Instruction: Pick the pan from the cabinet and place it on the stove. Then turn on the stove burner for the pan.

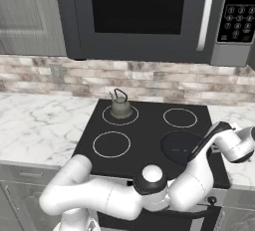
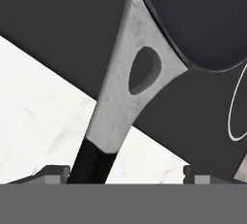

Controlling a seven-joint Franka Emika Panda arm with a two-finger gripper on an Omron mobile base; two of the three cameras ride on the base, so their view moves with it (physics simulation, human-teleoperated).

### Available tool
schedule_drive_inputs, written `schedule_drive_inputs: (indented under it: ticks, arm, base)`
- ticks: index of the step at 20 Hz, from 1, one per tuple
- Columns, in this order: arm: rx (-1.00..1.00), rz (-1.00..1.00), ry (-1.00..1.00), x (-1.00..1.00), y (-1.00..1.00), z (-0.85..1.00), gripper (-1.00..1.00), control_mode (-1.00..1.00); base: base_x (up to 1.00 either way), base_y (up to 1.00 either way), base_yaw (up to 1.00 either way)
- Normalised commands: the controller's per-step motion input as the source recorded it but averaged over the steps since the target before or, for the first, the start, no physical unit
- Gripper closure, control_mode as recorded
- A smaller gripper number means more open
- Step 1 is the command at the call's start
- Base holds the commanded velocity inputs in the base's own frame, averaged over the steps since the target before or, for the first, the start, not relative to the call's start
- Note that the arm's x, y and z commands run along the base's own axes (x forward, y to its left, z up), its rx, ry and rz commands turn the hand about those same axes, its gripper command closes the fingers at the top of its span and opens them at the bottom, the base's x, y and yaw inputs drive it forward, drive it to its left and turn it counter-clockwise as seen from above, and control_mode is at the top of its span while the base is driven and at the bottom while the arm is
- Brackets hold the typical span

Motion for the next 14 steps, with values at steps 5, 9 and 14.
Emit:
schedule_drive_inputs:
  ticks: [5,9,14]
  arm:
    - [0.00,-0.02,0.02,-0.12,-0.04,-0.06,-1.00,-1.00]
    - [0.00,-0.04,0.01,-0.18,-0.05,-0.01,-1.00,-1.00]
    - [0.00,-0.04,0.00,-0.21,-0.05,0.00,-1.00,-1.00]
  base:
    - [0.00,0.00,0.00]
    - [0.00,0.00,0.00]
    - [0.00,0.00,0.00]
